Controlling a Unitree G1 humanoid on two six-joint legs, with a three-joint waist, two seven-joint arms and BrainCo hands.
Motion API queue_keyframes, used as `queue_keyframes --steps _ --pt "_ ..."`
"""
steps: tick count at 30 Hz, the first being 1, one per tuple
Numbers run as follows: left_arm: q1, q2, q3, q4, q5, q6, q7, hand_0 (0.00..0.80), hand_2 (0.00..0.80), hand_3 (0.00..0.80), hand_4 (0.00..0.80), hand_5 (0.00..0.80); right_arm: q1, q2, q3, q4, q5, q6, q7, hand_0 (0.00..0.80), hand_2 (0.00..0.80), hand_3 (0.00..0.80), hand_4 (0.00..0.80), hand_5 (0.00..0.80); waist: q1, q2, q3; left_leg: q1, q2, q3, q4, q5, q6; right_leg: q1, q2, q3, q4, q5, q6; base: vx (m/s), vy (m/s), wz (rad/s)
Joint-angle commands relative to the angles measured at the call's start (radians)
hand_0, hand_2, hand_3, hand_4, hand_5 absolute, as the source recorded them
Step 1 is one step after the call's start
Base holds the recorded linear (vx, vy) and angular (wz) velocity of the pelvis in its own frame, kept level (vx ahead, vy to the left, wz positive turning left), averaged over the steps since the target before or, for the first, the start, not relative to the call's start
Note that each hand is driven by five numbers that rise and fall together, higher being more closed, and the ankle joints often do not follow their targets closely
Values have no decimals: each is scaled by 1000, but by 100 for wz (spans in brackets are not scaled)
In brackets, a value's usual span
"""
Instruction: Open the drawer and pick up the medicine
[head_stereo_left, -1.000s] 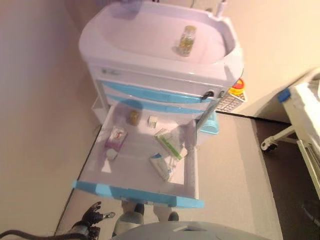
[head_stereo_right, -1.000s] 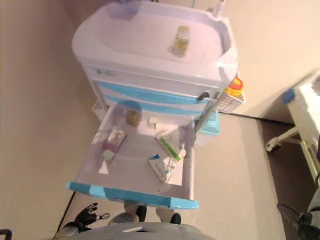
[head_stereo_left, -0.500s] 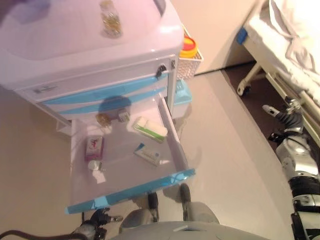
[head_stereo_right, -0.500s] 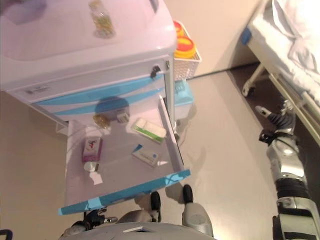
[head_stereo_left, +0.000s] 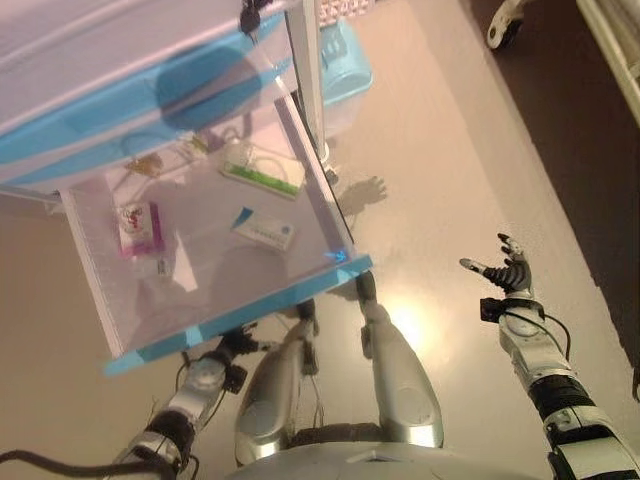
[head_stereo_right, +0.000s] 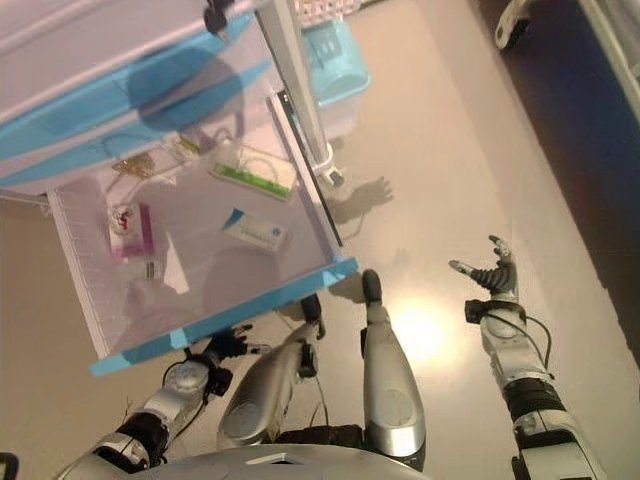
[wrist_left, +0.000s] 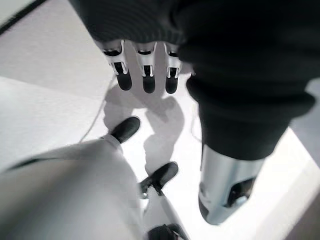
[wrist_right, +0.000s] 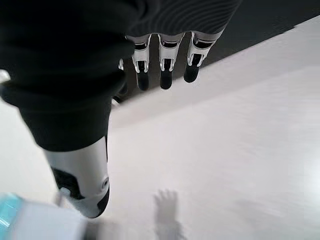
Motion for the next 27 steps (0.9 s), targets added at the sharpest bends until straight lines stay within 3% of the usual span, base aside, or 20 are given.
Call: queue_keyframes --steps 1,9,13,15,16,20,24,27 --pt "-20 88 10 -133 -28 -16 -4 0 0 0 0 0 49 -41 17 1 -56 -44 -18 0 0 0 0 0 -3 27 -29 -109 -32 -28 182 -124 18 -84 23 -76 247 -142 -28 42 108 4" --pt "-214 318 65 -237 -94 95 -42 0 0 0 0 0 71 -64 84 132 -145 -48 25 0 0 0 0 0 -26 48 -29 -179 -35 8 248 -145 21 -170 20 -69 299 -156 -42 50 114 -6" --pt "-295 368 97 -202 -150 142 -36 0 0 0 0 0 70 -73 93 148 -137 -48 14 0 0 0 0 0 -44 49 -29 -196 -34 26 271 -159 27 -197 20 -53 303 -150 -42 50 107 -14" --pt "-362 388 140 -125 -172 161 -36 0 0 0 0 0 71 -72 89 147 -149 -57 18 0 0 0 0 0 -60 46 -29 -204 -31 41 286 -169 33 -211 24 -35 305 -146 -40 96 134 -21" --pt "-394 402 162 -80 -195 167 4 0 0 0 0 0 79 -71 91 140 -155 -58 18 0 0 0 0 0 -70 46 -29 -188 -30 37 301 -204 31 -200 28 -24 318 -173 -33 134 155 -19" --pt "-577 476 212 109 -223 179 137 0 0 0 0 0 77 -73 121 109 -173 -60 16 0 0 0 0 0 -111 30 -29 -196 -16 64 316 -219 38 -225 45 10 321 -166 -24 56 108 -31" --pt "-806 542 263 323 -348 104 375 0 0 0 0 0 60 -64 172 125 -161 -83 4 0 0 0 0 0 -141 3 -29 -205 -3 82 332 -238 43 -246 63 36 321 -160 -16 5 35 -17" --pt "-888 544 293 423 -401 10 517 0 0 0 0 0 44 -38 212 156 -162 -97 -13 0 0 0 0 0 -144 -15 -29 -206 1 86 339 -249 45 -253 71 45 325 -157 -10 4 -12 -9"
